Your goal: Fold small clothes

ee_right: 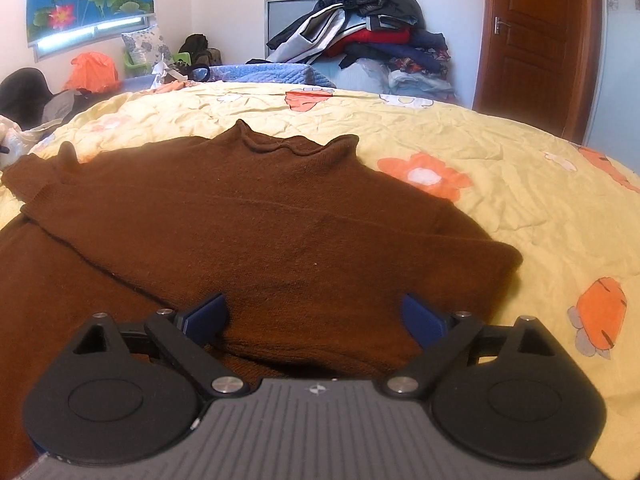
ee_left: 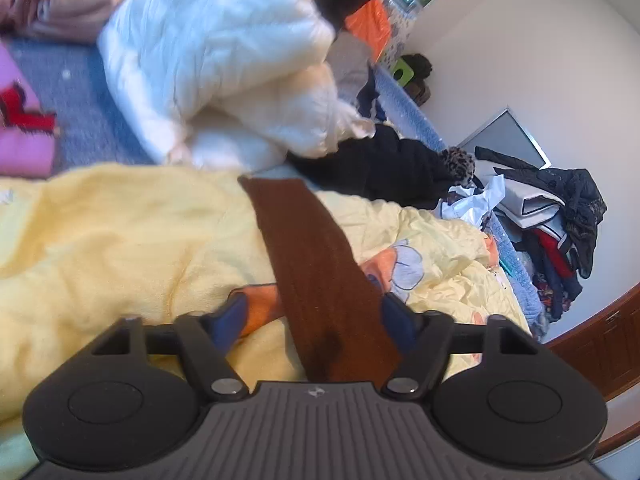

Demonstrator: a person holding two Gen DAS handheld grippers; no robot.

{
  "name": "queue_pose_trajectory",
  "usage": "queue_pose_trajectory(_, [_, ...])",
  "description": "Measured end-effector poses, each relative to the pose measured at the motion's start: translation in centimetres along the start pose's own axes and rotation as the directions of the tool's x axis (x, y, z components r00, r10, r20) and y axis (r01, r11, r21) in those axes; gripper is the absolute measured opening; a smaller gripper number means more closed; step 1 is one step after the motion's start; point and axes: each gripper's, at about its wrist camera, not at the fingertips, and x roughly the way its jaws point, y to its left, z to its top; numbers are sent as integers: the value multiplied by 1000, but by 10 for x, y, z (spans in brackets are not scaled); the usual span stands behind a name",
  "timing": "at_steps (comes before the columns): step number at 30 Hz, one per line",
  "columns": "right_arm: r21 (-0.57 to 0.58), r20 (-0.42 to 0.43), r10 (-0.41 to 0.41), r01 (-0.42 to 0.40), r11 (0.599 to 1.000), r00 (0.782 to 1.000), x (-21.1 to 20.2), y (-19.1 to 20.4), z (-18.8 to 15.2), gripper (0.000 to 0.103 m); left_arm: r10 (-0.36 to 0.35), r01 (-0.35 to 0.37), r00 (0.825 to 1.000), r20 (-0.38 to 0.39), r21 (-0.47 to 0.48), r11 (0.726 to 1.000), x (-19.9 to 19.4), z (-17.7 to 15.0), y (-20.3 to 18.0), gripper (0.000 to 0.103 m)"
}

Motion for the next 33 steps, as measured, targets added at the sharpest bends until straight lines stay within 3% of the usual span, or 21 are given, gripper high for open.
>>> queue_pose_trajectory(1, [1,0,0,0,1000,1000,0,0,0,95,5,-5,1000,-17,1,1000,6,0,1,40])
queue_pose_trajectory(4, [2,-1,0,0,1000,1000,0,1,0,96,35,-33,999,-33,56,998,15,-8,-2,17])
queue_pose_trajectory(6, [2,-1,0,0,1000,1000,0,1,0,97,60,-58,998,-18,123,991,17,-13,-10,7])
queue_pose_trajectory(9, [3,-2,2,-2,1000,1000,1,1,0,97,107,-121,992,67,250,961,3,-22,-37,4])
queue_pose_trajectory(10, [4,-3,3,-3,1000,1000,1,1,0,97,93,-116,991,91,296,948,-8,-28,-52,4])
queue_pose_trajectory(13, [8,-2,5,-5,1000,1000,1,0,0,98,-61,7,993,104,459,888,-49,-70,-111,4])
queue_pose_trajectory(14, [12,-2,8,-8,1000,1000,1,0,1,98,-128,66,988,81,528,847,-64,-95,-135,4])
queue_pose_trajectory(15, [15,-2,11,-11,1000,1000,1,-1,1,99,-197,134,980,38,604,786,-81,-125,-161,4])
queue_pose_trajectory(16, [16,-2,13,-13,1000,1000,1,-1,1,99,-262,213,965,-26,662,718,-96,-157,-184,4])
queue_pose_trajectory(17, [19,-2,16,-15,1000,1000,0,-1,1,99,-324,321,937,-134,698,640,-111,-192,-203,4])
queue_pose_trajectory(19, [23,0,18,-18,1000,1000,0,-2,0,99,-364,553,829,-424,717,425,-133,-262,-233,6])
queue_pose_trajectory(20, [29,2,23,-23,999,1000,-1,-3,0,99,-346,610,788,-509,720,331,-143,-293,-241,6])
queue_pose_trajectory(21, [38,6,32,-32,999,999,-2,-4,0,100,-326,624,776,-540,733,271,-155,-318,-244,9])
queue_pose_trajectory(23, [73,18,58,-59,996,998,-5,-10,-1,101,-316,616,778,-543,757,218,-171,-344,-238,16])
queue_pose_trajectory(24, [94,26,70,-73,993,997,-7,-13,-2,102,-319,615,779,-540,758,218,-176,-347,-231,28])
queue_pose_trajectory(25, [116,34,84,-87,989,996,-9,-16,-2,102,-320,615,780,-538,753,235,-178,-344,-222,49])
queue_pose_trajectory(26, [144,39,96,-100,985,995,-12,-19,-2,102,-320,609,787,-528,748,263,-179,-336,-212,63])
queue_pose_trajectory(27, [182,38,102,-108,977,994,-14,-22,0,102,-332,592,800,-500,748,300,-180,-326,-199,84])
queue_pose_trajectory(29, [317,22,115,-116,941,993,-22,-29,11,103,-378,555,823,-423,739,382,-177,-299,-171,88])
queue_pose_trajectory(30, [403,38,144,-147,903,989,-28,-33,17,103,-374,540,835,-403,730,419,-174,-290,-160,88])
queue_pose_trajectory(33, [550,103,296,-302,779,950,-24,-34,41,103,-327,495,869,-371,665,559,-154,-269,-135,88])
